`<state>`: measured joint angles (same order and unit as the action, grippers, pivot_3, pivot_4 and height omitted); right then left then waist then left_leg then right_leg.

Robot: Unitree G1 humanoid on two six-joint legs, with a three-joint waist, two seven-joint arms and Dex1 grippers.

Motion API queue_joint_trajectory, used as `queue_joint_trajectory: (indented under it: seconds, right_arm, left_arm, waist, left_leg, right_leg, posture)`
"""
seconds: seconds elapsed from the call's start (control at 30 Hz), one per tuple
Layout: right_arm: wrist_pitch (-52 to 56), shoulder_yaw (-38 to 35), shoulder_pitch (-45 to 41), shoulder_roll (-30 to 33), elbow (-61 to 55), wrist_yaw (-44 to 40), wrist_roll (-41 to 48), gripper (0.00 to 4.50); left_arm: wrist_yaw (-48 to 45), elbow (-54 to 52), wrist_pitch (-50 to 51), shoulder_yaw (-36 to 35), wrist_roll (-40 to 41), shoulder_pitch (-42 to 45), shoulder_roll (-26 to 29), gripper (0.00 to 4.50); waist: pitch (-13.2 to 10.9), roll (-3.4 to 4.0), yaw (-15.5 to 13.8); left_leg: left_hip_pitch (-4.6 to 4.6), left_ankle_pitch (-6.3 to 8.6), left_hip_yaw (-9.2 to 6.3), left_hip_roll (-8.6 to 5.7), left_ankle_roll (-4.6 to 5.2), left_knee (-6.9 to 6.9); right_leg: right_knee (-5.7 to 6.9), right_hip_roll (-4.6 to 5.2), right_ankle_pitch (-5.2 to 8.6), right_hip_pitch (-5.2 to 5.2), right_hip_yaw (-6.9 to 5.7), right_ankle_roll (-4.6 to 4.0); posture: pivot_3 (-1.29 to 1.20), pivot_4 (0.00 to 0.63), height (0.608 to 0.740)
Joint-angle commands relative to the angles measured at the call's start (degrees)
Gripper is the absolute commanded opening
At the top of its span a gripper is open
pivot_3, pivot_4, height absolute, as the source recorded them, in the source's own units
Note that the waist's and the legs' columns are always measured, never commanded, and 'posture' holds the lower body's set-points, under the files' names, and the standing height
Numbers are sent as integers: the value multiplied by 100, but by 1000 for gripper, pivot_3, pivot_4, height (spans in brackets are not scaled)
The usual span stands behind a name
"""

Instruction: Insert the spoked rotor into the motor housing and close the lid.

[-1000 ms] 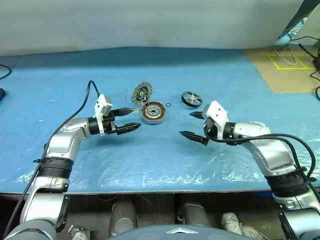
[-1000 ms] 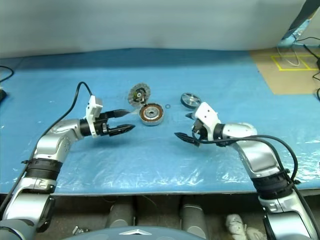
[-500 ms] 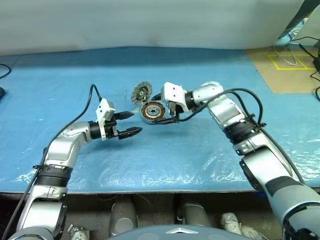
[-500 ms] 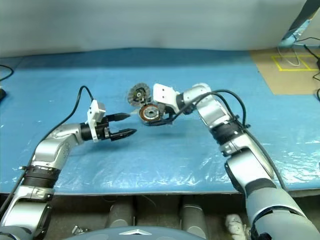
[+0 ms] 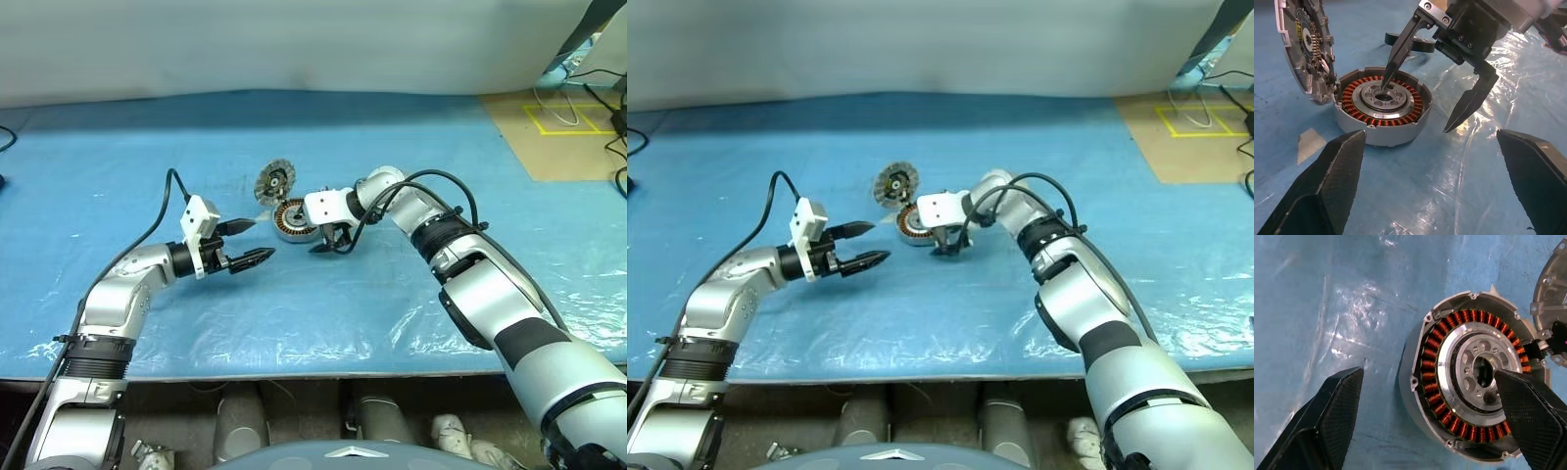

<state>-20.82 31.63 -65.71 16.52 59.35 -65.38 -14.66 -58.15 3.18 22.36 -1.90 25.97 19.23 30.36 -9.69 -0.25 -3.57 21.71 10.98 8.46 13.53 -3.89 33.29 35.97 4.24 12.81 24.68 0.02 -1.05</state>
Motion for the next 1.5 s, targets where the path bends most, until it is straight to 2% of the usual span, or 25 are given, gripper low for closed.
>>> queue_joint_trajectory:
  seconds: [0.03, 0.33, 0.4, 0.57, 0.67, 0.83, 0.9, 1.0, 1.17, 1.3, 1.4, 1.5]
  right_arm:
    - [-182, -157, -225, -89, 159, 122, -99, 4500]
    - [-746, 250, -245, -196, 585, 808, -1010, 4500]
    - [-900, 376, -235, -169, 584, 856, -1225, 4113]
    - [-958, 390, -253, -263, 532, 838, -1337, 2569]
    - [-632, 219, -257, -396, 415, 470, -1147, 2569]
    - [823, -255, -257, -723, 58, 433, -826, 2569]
    - [1716, -394, -129, -815, -402, 17, -632, 2569]
    - [2746, -314, 163, -832, -1130, -197, -711, 2569]
    - [4069, 64, 1056, -454, -3108, -823, -879, 2569]
    - [5259, 318, 1372, -258, -4325, -1316, -825, 2569]
    - [5817, 473, 1389, -240, -4635, -1392, -801, 2569]
    - [6411, 533, 1276, -524, -4308, -1115, -788, 2569]
  left_arm:
    - [112, -135, 23, -180, 154, 61, -53, 4475]
    - [10, 77, -118, -181, 121, 125, -3, 4475]
    - [-22, 191, -204, -179, 86, 153, -5, 4500]
    - [-47, 296, -332, -102, 68, 151, -103, 4500]
    - [-33, 299, -368, -60, 48, 136, -157, 4500]
    - [-34, 337, -367, -103, 55, 160, -162, 4500]
    - [-42, 312, -356, -119, 60, 128, -140, 4500]
    - [-29, 252, -308, -133, 80, 80, -123, 4500]
    - [29, 144, -278, -145, 97, -26, -137, 4500]
    - [51, 111, -287, -160, 94, -113, -123, 4500]
    - [73, 69, -289, -153, 85, -166, -128, 4500]
    - [98, 12, -281, -137, 86, -221, -138, 4500]
  waist:
    - [0, 0, 4]
    - [0, 0, 56]
    - [0, 0, 59]
    - [0, 0, 72]
    - [0, 0, 95]
    - [0, 1, 142]
    - [0, 1, 136]
    - [0, 1, 115]
    - [1, -2, 85]
    - [1, -2, 82]
    - [1, -2, 88]
    - [2, -2, 104]
  left_leg:
    - [0, 0, 1, 0, 0, 2]
    - [-2, 0, 1, 1, 1, 9]
    - [-4, 1, 1, 1, 0, 14]
    - [-12, 13, 2, 5, -18, 46]
    - [-12, 14, 2, 9, -18, 62]
    - [-12, 14, 2, 14, -17, 65]
    - [-12, 14, 2, 15, -17, 65]
    - [-9, 14, 2, 15, -17, 65]
    - [-9, 14, 2, 13, -19, 52]
    - [-18, 14, 2, 11, -20, 36]
    - [-31, 14, 4, 10, -21, 32]
    - [-52, 14, 11, 8, -22, 19]
  right_leg:
    - [1, 0, 0, 1, 1, 0]
    - [11, 1, 0, 1, 1, -3]
    - [20, 2, 0, 1, 3, -4]
    - [62, 3, 7, 1, 8, -15]
    - [71, 2, 8, 1, 9, -16]
    - [74, -1, 9, 2, 10, -17]
    - [78, -3, 9, 6, 10, -18]
    - [75, -2, 10, 6, 9, -20]
    - [67, -2, 10, 4, 5, -19]
    - [65, -2, 10, 3, 7, -19]
    - [65, -2, 11, -3, 11, -18]
    - [65, -2, 11, -12, 20, -19]
  posture:
    - [0, 150, 740]
    - [0, 150, 740]
    - [0, 150, 740]
    - [0, 150, 740]
    - [0, 150, 740]
    - [0, 150, 740]
    - [0, 150, 740]
    - [0, 150, 740]
    - [0, 150, 740]
    - [0, 150, 740]
    - [0, 150, 740]
    - [0, 150, 740]
